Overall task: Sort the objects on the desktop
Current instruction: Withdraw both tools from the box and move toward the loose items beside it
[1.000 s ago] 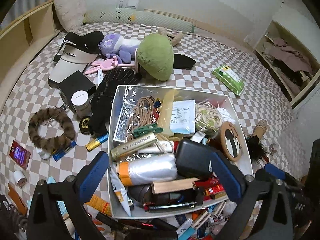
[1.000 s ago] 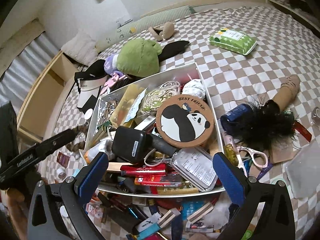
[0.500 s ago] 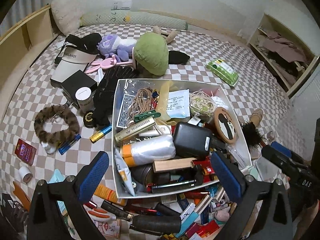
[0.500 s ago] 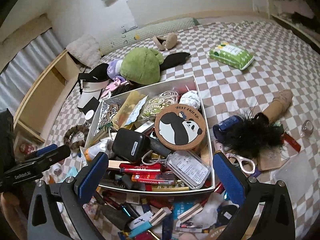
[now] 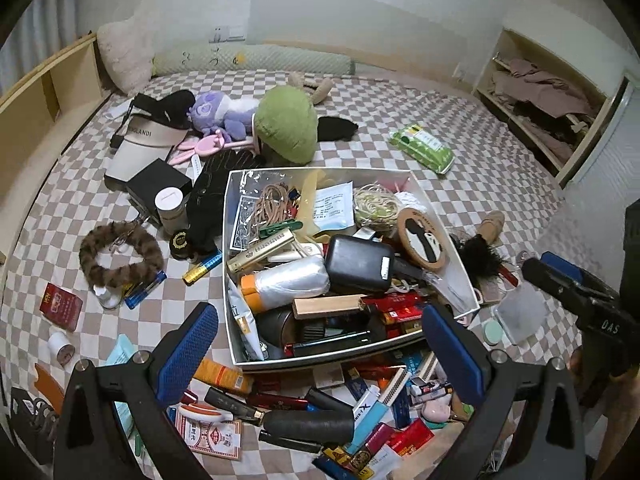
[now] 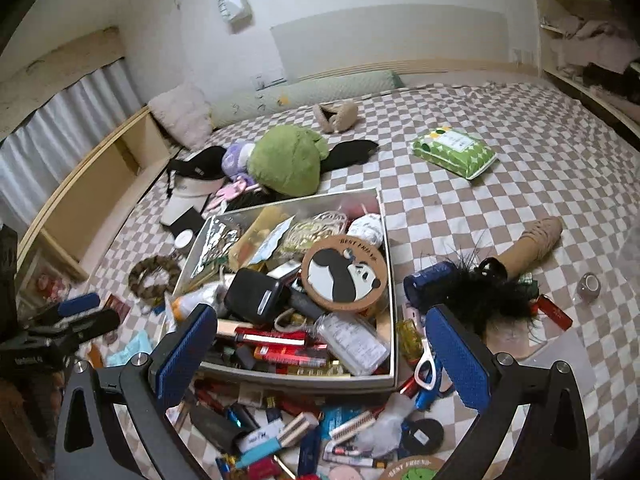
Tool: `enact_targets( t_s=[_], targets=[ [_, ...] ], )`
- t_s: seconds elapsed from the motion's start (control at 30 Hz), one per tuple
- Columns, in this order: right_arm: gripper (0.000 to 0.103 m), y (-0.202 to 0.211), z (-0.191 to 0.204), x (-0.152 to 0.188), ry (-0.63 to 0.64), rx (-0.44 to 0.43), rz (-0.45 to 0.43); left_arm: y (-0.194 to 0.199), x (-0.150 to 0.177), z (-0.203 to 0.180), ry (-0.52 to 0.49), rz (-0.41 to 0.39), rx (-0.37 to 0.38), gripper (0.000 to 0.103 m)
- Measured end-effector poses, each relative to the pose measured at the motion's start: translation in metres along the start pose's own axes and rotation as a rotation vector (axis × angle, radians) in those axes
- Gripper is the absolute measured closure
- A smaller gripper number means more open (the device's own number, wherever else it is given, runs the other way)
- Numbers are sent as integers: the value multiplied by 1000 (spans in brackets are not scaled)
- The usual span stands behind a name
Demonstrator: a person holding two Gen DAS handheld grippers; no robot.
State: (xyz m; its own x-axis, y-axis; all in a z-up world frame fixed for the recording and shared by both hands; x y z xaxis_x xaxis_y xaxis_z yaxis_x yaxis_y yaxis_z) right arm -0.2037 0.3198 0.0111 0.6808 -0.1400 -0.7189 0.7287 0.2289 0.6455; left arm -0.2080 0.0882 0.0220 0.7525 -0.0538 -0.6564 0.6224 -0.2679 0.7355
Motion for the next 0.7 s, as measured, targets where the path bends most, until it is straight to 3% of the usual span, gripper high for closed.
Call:
enact_targets(
  t_s=[0.43, 0.7],
  targets=[
    [0, 22, 14, 28, 190, -14, 47, 34, 24, 10, -39, -31, -24, 1],
    [0, 22, 23, 55, 261, -46, 105, 37, 55, 22, -70, 10, -46, 2]
  ],
)
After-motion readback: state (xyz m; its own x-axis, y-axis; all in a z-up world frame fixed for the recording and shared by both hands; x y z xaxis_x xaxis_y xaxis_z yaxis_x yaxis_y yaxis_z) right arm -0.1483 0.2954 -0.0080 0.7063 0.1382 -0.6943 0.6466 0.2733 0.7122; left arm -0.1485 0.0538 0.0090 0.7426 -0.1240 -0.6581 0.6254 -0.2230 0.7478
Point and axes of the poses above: each gripper's, at about its wrist camera, not at the fingertips, and y roughly against the way its jaws point, z to its left, x to its underside, the point moved 5 cm from there along -y, roughly the way its jaws point, and after that the axes turned 6 degrees about -z, right-handed, at the moved point
